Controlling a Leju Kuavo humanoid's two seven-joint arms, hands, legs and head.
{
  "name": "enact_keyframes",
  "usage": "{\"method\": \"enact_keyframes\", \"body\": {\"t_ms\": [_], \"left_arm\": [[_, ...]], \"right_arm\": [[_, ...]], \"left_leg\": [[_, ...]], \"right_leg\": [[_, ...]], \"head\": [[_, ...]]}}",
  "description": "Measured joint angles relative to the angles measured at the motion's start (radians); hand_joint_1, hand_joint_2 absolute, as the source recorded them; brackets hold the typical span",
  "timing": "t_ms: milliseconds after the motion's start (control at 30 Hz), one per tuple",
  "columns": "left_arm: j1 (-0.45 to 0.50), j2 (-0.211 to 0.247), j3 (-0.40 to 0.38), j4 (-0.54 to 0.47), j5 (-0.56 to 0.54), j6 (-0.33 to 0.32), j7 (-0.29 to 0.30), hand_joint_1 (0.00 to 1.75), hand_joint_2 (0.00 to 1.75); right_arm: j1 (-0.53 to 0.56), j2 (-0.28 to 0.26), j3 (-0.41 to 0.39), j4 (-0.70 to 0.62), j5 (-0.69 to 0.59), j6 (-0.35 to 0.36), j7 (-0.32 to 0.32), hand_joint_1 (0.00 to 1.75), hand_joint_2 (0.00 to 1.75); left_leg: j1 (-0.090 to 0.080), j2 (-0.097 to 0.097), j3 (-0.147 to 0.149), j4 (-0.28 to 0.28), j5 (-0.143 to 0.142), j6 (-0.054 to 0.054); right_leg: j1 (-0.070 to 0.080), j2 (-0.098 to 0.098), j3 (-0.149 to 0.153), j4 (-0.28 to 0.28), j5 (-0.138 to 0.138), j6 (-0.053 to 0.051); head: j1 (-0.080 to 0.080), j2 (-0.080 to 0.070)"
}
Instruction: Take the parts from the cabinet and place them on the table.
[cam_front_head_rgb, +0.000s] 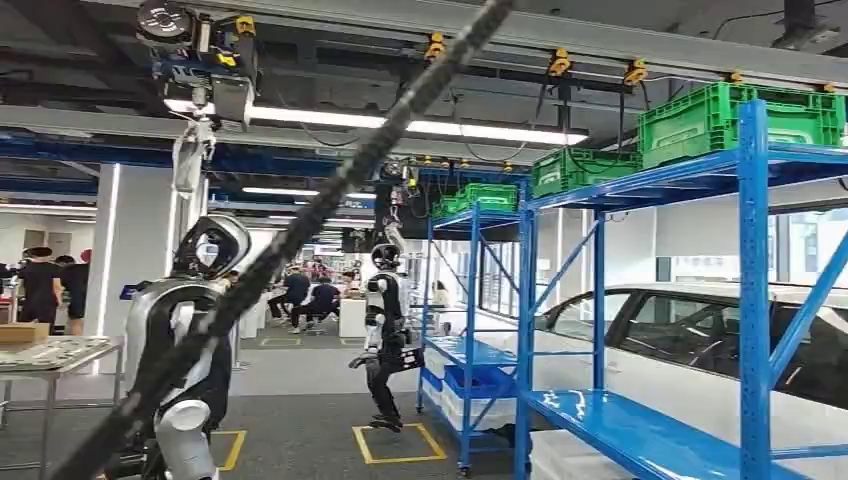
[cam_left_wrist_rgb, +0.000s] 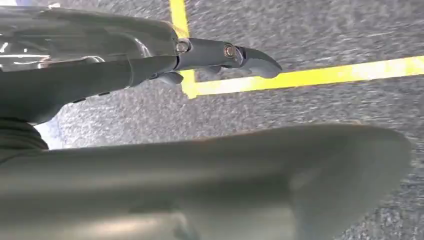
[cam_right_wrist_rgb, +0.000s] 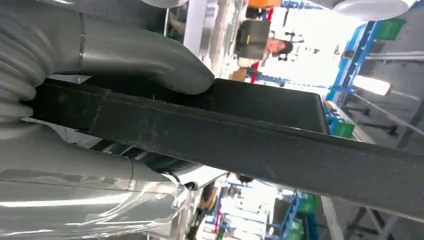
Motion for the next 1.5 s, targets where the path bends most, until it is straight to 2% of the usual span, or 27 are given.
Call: {"method": "enact_keyframes", "body": {"t_ms": [67, 100, 133, 200, 267, 300, 367, 433, 467, 500, 567, 600, 633, 667, 800, 867, 933, 967, 1033, 1100, 1133, 1167, 1267, 1300, 1367, 1433, 1500], "left_arm": [[0.002, 0.0, 0.0, 0.0, 0.0, 0.0, 0.001, 0.0, 1.75], [0.002, 0.0, 0.0, 0.0, 0.0, 0.0, 0.001, 0.0, 1.75], [0.0, -0.012, 0.0, 0.001, 0.0, 0.0, 0.001, 0.0, 1.75], [-0.002, -0.008, 0.0, 0.0, 0.0, 0.0, 0.002, 0.0, 1.75], [0.005, -0.008, 0.0, 0.0, 0.0, 0.001, 0.002, 0.0, 1.75], [0.005, -0.008, 0.001, 0.0, 0.0, 0.001, 0.002, 0.0, 1.75], [0.003, -0.01, 0.001, 0.0, 0.0, 0.001, 0.001, 0.0, 1.75], [-0.002, -0.009, 0.001, 0.0, 0.0, 0.001, 0.0, 0.0, 1.75], [-0.001, -0.009, 0.001, 0.0, 0.0, 0.0, -0.002, 0.0, 1.75], [0.002, -0.01, 0.001, 0.0, 0.0, -0.003, -0.002, 0.0, 1.75], [0.005, -0.009, 0.001, 0.0, 0.0, -0.003, -0.008, 0.0, 1.75], [0.004, -0.009, 0.001, 0.0, 0.0, -0.002, -0.011, 0.0, 1.75], [0.002, -0.009, 0.001, 0.0, 0.0, -0.002, -0.012, 0.0, 1.75], [-0.002, -0.009, 0.001, 0.0, 0.0, -0.002, -0.013, 0.0, 1.75], [0.004, -0.009, 0.001, 0.0, 0.0, -0.005, -0.013, 0.0, 1.75], [0.003, -0.009, 0.001, 0.0, 0.0, -0.005, -0.013, 0.0, 1.75], [-0.001, -0.009, 0.001, 0.0, 0.0, -0.005, -0.013, 0.0, 1.75], [-0.001, -0.009, 0.001, 0.0, 0.0, -0.005, -0.013, 0.0, 1.75], [0.0, -0.01, 0.002, 0.0, 0.0, -0.005, -0.013, 0.0, 1.75], [0.0, -0.01, 0.002, 0.0, 0.0, -0.005, -0.013, 0.0, 1.75], [0.0, -0.013, 0.002, 0.0, 0.0, -0.005, -0.013, 0.0, 1.75], [-0.003, -0.021, 0.002, 0.001, 0.0, -0.005, -0.013, 0.0, 1.75], [0.005, -0.02, 0.002, 0.001, 0.0, -0.005, -0.012, 0.0, 1.75], [0.007, -0.02, 0.003, 0.001, 0.0, -0.005, -0.012, 0.0, 1.75], [0.006, -0.022, 0.005, 0.001, 0.0, -0.004, -0.012, 0.0, 1.75], [-0.001, -0.022, 0.006, 0.001, 0.0, -0.003, -0.012, 0.0, 1.75], [-0.001, -0.023, 0.006, 0.001, 0.0, -0.004, -0.012, 0.0, 1.75]], "right_arm": [[0.0, 0.0, 0.0, -0.001, -0.001, 0.0, 0.0, 1.75, 1.75], [-0.001, 0.0, 0.0, -0.001, -0.001, 0.0, 0.0, 1.75, 1.75], [0.0, 0.0, 0.0, -0.001, -0.001, 0.0, 0.0, 1.75, 1.75], [-0.001, -0.002, 0.0, -0.001, -0.001, 0.0, 0.0, 1.75, 1.75], [-0.001, -0.001, 0.0, -0.002, -0.001, 0.0, 0.0, 1.75, 1.75], [-0.002, 0.0, 0.0, -0.003, -0.001, 0.0, 0.0, 1.75, 1.75], [-0.002, 0.002, 0.0, -0.004, -0.001, 0.0, -0.001, 1.75, 1.75], [0.0, 0.002, 0.0, -0.003, -0.001, 0.0, 0.0, 1.75, 1.75], [0.001, 0.002, 0.001, -0.002, -0.001, 0.0, 0.0, 1.75, 1.75], [0.001, 0.002, 0.001, -0.002, -0.001, 0.0, 0.0, 1.75, 1.75], [0.0, 0.002, 0.002, -0.002, -0.001, 0.005, 0.0, 1.75, 1.75], [-0.002, 0.002, 0.002, -0.002, -0.001, 0.006, 0.0, 1.75, 1.75], [-0.003, 0.002, 0.002, -0.002, -0.001, 0.007, 0.0, 1.75, 1.75], [-0.003, 0.001, 0.002, -0.002, -0.001, 0.007, 0.0, 1.75, 1.75], [-0.007, 0.0, 0.003, -0.003, -0.001, 0.008, 0.003, 1.75, 1.75], [-0.009, -0.002, 0.003, -0.003, -0.002, 0.008, 0.004, 1.75, 1.75], [-0.007, -0.008, 0.003, -0.002, -0.002, 0.008, 0.005, 1.75, 1.75], [-0.006, -0.012, 0.003, 0.0, -0.001, 0.008, 0.005, 1.75, 1.75], [-0.006, -0.016, 0.003, 0.0, -0.001, 0.008, 0.006, 1.75, 1.75], [-0.007, -0.016, 0.003, -0.001, -0.002, 0.008, 0.006, 1.75, 1.75], [-0.007, -0.016, 0.003, -0.001, -0.001, 0.009, 0.006, 1.75, 1.75], [-0.007, -0.017, 0.003, -0.001, -0.002, 0.009, 0.006, 1.75, 1.75], [-0.008, -0.019, 0.004, -0.003, -0.002, 0.009, 0.006, 1.75, 1.75], [-0.007, -0.018, 0.004, -0.006, -0.002, 0.009, 0.006, 1.75, 1.75], [-0.008, -0.018, 0.005, -0.008, -0.003, 0.009, 0.006, 1.75, 1.75], [-0.005, -0.019, 0.005, -0.008, -0.003, 0.009, 0.006, 1.75, 1.75], [-0.004, -0.021, 0.008, -0.008, -0.003, 0.009, 0.006, 1.75, 1.75]], "left_leg": [[-0.006, -0.026, 0.003, 0.0, 0.001, 0.001], [-0.006, -0.037, 0.004, 0.0, 0.001, 0.001], [-0.006, -0.045, 0.0, 0.0, 0.002, -0.001], [0.004, -0.068, -0.011, 0.001, 0.009, -0.011], [0.004, -0.093, -0.014, -0.006, 0.017, -0.024], [0.006, -0.083, -0.015, -0.001, 0.009, -0.024], [-0.002, -0.003, -0.054, 0.084, -0.053, -0.034], [0.003, 0.023, -0.127, 0.24, -0.122, -0.045], [0.007, 0.028, -0.148, 0.286, -0.131, -0.049], [0.011, 0.032, -0.143, 0.283, -0.119, -0.052], [0.018, 0.045, -0.072, 0.153, -0.047, -0.058], [0.018, 0.07, -0.02, 0.063, -0.007, -0.06], [0.013, 0.12, 0.01, 0.003, -0.004, -0.061], [0.006, 0.118, 0.012, -0.008, -0.005, -0.045], [0.002, 0.081, 0.006, -0.008, -0.001, -0.013], [0.005, 0.065, 0.003, -0.008, 0.001, -0.003], [0.001, 0.041, 0.002, -0.008, 0.002, 0.003], [-0.003, 0.028, 0.002, -0.008, 0.003, 0.004], [-0.007, 0.001, 0.004, -0.007, 0.003, 0.005], [-0.011, -0.024, 0.009, -0.007, 0.003, 0.005], [-0.009, -0.036, 0.009, -0.007, 0.003, 0.005], [-0.013, -0.045, 0.004, -0.005, 0.005, 0.002], [-0.001, -0.07, -0.006, -0.008, 0.013, -0.012], [-0.006, -0.078, -0.008, -0.01, 0.015, -0.018], [-0.007, -0.002, -0.031, 0.043, -0.032, -0.025], [0.0, 0.021, -0.1, 0.189, -0.104, -0.037], [0.009, 0.028, -0.138, 0.275, -0.122, -0.047]], "right_leg": [[0.007, 0.015, 0.062, -0.144, 0.09, -0.017], [0.009, 0.046, 0.1, -0.23, 0.135, -0.03], [0.009, 0.102, 0.115, -0.269, 0.135, -0.042], [0.013, 0.091, 0.118, -0.289, 0.138, -0.033], [0.011, 0.071, 0.123, -0.296, 0.142, -0.036], [0.0, 0.054, 0.129, -0.311, 0.149, -0.035], [0.001, 0.028, 0.132, -0.315, 0.151, -0.039], [0.001, -0.006, 0.131, -0.315, 0.15, -0.039], [0.001, -0.02, 0.13, -0.315, 0.149, -0.038], [0.001, -0.032, 0.13, -0.314, 0.148, -0.036], [0.0, -0.053, 0.134, -0.314, 0.144, -0.03], [-0.001, -0.063, 0.137, -0.311, 0.14, -0.024], [0.003, -0.07, 0.138, -0.308, 0.135, -0.015], [0.009, -0.077, 0.137, -0.301, 0.13, -0.008], [0.004, -0.104, 0.145, -0.308, 0.122, 0.013], [-0.002, -0.022, 0.117, -0.231, 0.062, 0.015], [-0.001, -0.003, 0.041, -0.063, -0.013, 0.015], [-0.001, -0.001, 0.009, 0.0, -0.028, 0.013], [0.002, 0.002, 0.012, -0.026, 0.018, 0.005], [0.008, 0.023, 0.08, -0.187, 0.116, -0.012], [0.011, 0.065, 0.113, -0.271, 0.152, -0.024], [0.007, 0.089, 0.117, -0.279, 0.147, -0.03], [0.015, 0.062, 0.12, -0.293, 0.146, -0.03], [0.008, 0.052, 0.125, -0.307, 0.15, -0.032], [0.003, 0.027, 0.133, -0.321, 0.158, -0.038], [0.004, -0.001, 0.133, -0.32, 0.157, -0.038], [0.003, -0.027, 0.132, -0.32, 0.156, -0.037]], "head": [[0.0, 0.0], [0.0, 0.0], [0.001, 0.0], [0.001, 0.0], [0.0, 0.0], [0.001, 0.0], [0.001, 0.0], [0.001, 0.0], [0.001, 0.0], [0.001, 0.0], [0.001, 0.0], [0.001, 0.0], [0.001, 0.0], [0.001, 0.0], [0.001, 0.0], [0.001, 0.0], [0.001, 0.0], [0.001, 0.0], [0.0, 0.0], [0.001, 0.0], [0.001, 0.0], [0.001, 0.0], [0.001, 0.0], [0.0, 0.0], [0.001, 0.0], [0.001, 0.0], [0.001, 0.0]]}}
